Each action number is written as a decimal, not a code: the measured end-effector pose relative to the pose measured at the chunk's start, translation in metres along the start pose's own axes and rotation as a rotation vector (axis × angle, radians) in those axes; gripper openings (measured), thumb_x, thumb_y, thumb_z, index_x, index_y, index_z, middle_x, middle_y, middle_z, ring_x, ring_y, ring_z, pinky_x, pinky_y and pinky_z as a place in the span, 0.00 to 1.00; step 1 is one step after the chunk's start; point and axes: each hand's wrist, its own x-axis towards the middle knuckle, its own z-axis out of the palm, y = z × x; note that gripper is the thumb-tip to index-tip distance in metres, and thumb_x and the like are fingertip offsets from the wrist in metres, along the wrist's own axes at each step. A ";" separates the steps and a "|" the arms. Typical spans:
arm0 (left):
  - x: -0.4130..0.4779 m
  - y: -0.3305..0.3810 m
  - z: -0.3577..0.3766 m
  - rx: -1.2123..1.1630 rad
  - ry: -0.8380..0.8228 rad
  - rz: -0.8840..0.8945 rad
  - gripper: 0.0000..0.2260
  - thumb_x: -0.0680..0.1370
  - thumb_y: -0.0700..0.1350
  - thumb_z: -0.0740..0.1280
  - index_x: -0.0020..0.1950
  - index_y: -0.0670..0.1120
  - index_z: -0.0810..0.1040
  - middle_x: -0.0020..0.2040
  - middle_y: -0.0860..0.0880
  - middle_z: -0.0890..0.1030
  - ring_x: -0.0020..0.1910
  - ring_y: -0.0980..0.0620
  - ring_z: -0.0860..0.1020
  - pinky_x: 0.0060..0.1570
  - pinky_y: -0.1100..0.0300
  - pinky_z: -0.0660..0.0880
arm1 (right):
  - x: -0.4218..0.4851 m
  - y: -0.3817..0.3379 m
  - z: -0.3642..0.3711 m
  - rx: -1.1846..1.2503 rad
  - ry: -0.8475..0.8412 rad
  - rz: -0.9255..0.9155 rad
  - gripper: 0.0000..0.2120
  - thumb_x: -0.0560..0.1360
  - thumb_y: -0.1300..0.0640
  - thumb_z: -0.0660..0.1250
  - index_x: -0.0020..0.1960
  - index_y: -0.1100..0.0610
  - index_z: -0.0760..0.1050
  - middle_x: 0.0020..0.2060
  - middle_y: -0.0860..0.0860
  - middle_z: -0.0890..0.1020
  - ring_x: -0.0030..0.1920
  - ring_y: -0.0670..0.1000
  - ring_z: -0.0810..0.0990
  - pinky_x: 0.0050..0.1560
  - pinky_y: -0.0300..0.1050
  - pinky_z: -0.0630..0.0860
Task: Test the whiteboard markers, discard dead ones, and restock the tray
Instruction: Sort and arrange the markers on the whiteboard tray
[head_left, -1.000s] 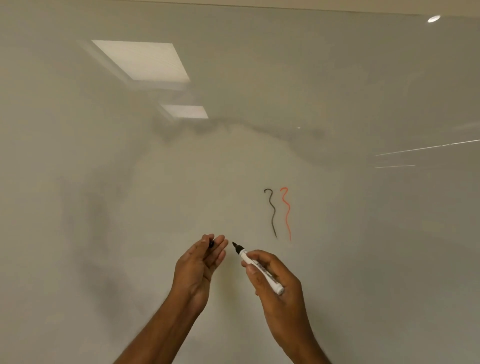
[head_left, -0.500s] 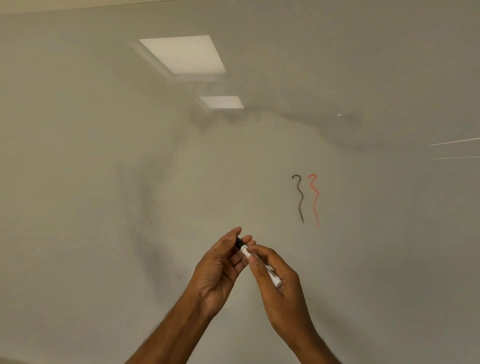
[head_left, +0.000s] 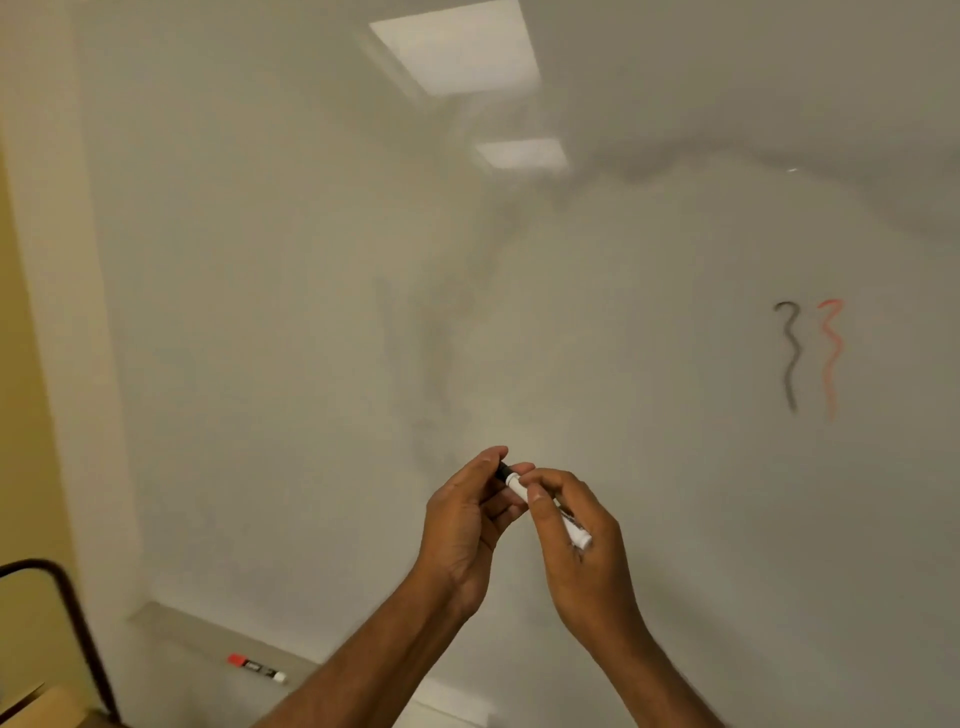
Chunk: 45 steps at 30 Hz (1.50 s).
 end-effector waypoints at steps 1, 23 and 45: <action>0.003 0.004 -0.012 0.005 0.009 0.003 0.11 0.81 0.44 0.67 0.59 0.40 0.83 0.47 0.42 0.86 0.41 0.50 0.84 0.54 0.51 0.81 | 0.000 0.002 0.012 0.014 -0.005 0.008 0.09 0.81 0.51 0.62 0.57 0.46 0.79 0.55 0.42 0.83 0.59 0.44 0.80 0.56 0.33 0.77; 0.066 -0.035 -0.201 0.369 0.505 0.098 0.09 0.82 0.44 0.68 0.60 0.44 0.81 0.46 0.44 0.88 0.47 0.46 0.87 0.48 0.56 0.83 | -0.018 0.161 0.145 -0.303 -0.359 0.082 0.15 0.77 0.50 0.69 0.62 0.50 0.79 0.50 0.42 0.83 0.44 0.44 0.82 0.46 0.31 0.80; 0.112 -0.045 -0.510 1.541 0.563 0.041 0.20 0.85 0.54 0.56 0.76 0.51 0.70 0.78 0.52 0.67 0.79 0.49 0.63 0.75 0.54 0.60 | -0.049 0.325 0.414 -0.436 -0.633 0.343 0.17 0.82 0.62 0.60 0.70 0.55 0.72 0.60 0.49 0.78 0.61 0.51 0.76 0.58 0.40 0.73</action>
